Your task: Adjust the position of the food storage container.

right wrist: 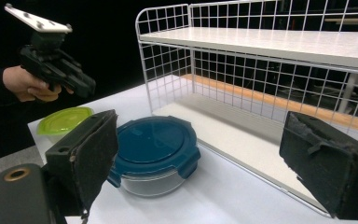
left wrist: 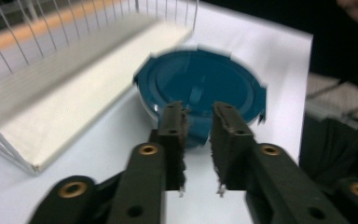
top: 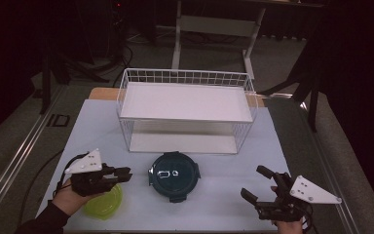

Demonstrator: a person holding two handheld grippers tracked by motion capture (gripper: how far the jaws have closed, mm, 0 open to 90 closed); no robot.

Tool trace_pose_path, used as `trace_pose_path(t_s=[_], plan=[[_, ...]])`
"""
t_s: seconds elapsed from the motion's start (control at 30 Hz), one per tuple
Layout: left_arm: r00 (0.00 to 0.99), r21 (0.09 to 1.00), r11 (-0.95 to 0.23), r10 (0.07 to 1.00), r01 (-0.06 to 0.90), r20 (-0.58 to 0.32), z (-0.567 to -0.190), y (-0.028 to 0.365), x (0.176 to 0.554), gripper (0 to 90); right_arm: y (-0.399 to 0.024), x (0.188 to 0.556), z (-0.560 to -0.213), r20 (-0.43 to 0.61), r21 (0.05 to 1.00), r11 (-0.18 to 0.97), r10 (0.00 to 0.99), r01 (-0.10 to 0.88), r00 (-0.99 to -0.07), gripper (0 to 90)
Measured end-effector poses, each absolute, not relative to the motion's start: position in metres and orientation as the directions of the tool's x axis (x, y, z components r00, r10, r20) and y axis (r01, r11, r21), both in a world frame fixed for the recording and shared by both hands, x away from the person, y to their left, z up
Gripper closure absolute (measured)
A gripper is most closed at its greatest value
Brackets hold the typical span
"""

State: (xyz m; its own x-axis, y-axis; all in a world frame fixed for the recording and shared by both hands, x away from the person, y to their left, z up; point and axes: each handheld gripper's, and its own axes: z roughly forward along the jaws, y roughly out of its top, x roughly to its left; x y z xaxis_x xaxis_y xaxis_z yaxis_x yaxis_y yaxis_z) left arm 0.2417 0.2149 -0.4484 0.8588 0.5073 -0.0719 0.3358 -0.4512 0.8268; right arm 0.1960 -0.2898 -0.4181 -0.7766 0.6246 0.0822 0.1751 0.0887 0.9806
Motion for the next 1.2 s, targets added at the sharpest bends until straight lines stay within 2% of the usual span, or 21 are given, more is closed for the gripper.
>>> trace_pose_path(t_s=[0.1,0.17,0.67,1.2], plan=[[0.865,0.799,-0.494,0.498,0.343,-0.064,-0.454,0.205,0.247,87.6,-0.29,0.196,-0.418,0.081,0.981,0.09,0.623,0.173,-0.778,11.1],[0.868,0.79,-0.505,0.493,0.347,-0.066,-0.455,0.2,0.248,88.8,-0.29,0.196,-0.419,0.082,0.981,0.088,0.622,0.174,-0.779,11.1],[0.878,0.652,-0.652,0.477,0.387,-0.044,-0.472,0.169,0.274,89.2,-0.292,0.196,-0.419,0.089,0.98,0.086,0.619,0.179,-0.781,11.1],[0.867,0.628,-0.659,0.496,0.414,-0.051,-0.479,0.157,0.284,89.3,-0.293,0.196,-0.42,0.09,0.98,0.086,0.618,0.181,-0.781,11.1]])
